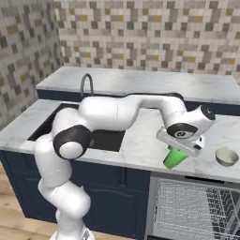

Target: Pick up the cup and bowl from the counter, place them in the dishwasher, and close the dishwasher door.

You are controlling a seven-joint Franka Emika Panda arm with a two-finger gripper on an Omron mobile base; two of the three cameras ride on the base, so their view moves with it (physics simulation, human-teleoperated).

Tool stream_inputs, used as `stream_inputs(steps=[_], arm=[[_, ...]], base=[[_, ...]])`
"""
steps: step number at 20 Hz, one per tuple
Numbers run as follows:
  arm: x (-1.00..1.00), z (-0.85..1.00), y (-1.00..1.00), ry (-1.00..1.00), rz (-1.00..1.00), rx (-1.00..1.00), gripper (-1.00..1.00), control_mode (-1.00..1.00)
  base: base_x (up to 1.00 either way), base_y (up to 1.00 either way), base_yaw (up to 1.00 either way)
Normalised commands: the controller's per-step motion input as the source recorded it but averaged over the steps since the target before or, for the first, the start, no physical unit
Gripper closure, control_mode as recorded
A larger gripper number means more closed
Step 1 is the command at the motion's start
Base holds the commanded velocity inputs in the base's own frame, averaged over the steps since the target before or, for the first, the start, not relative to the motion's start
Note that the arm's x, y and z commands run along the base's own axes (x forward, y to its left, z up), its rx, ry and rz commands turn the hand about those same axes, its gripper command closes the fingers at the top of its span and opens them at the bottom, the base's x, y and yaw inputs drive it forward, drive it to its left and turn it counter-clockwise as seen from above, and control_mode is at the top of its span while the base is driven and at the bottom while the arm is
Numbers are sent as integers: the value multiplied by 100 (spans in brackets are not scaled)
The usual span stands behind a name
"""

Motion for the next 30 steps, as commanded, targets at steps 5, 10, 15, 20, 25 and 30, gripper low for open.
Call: stream_inputs(steps=[5,10,15,20,25,30], arm=[[-8,-20,0,-3,-45,10,100,-100],[-8,-20,0,0,-42,13,100,-100],[-38,-6,-5,0,-29,14,100,-100],[-45,-3,-17,-1,-18,15,100,-100],[-2,-26,-20,0,-9,3,100,-100],[0,-40,-15,0,-1,0,100,-100]], base=[[0,0,0],[0,0,0],[0,0,0],[0,0,0],[0,0,0],[0,0,0]])
